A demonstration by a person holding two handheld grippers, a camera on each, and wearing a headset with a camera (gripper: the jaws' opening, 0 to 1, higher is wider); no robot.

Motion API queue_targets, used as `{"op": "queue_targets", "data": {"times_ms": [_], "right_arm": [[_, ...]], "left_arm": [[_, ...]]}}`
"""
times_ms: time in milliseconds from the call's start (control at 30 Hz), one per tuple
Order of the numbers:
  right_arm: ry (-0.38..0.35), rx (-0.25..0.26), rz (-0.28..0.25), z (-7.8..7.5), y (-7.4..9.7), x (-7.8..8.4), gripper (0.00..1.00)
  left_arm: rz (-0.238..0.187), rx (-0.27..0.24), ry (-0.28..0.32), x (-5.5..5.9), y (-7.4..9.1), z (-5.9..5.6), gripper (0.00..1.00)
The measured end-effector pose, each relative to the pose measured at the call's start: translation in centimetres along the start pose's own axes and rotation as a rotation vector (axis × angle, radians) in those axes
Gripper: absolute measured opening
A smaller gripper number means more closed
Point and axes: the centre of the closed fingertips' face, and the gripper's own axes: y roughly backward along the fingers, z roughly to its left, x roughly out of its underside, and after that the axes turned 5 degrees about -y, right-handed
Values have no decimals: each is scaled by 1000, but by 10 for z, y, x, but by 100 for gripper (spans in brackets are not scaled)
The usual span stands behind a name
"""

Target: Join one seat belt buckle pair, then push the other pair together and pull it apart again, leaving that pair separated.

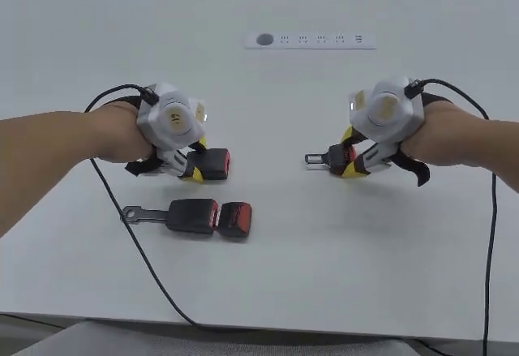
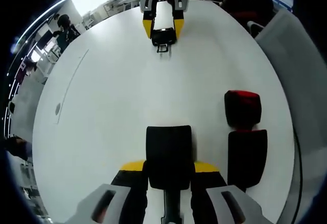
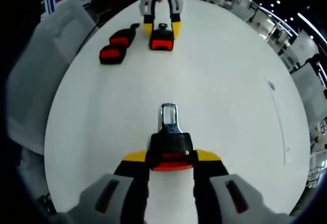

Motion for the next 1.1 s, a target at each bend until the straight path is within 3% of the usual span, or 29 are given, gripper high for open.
{"op": "queue_targets", "data": {"times_ms": [567,1100], "right_arm": [[-11,24,-12,10,-4,-13,32],[-12,26,-78,26,-31,-69,32]], "left_arm": [[19,7,4,1,-1,-3,33],[52,0,-2,1,-1,-5,33]]}}
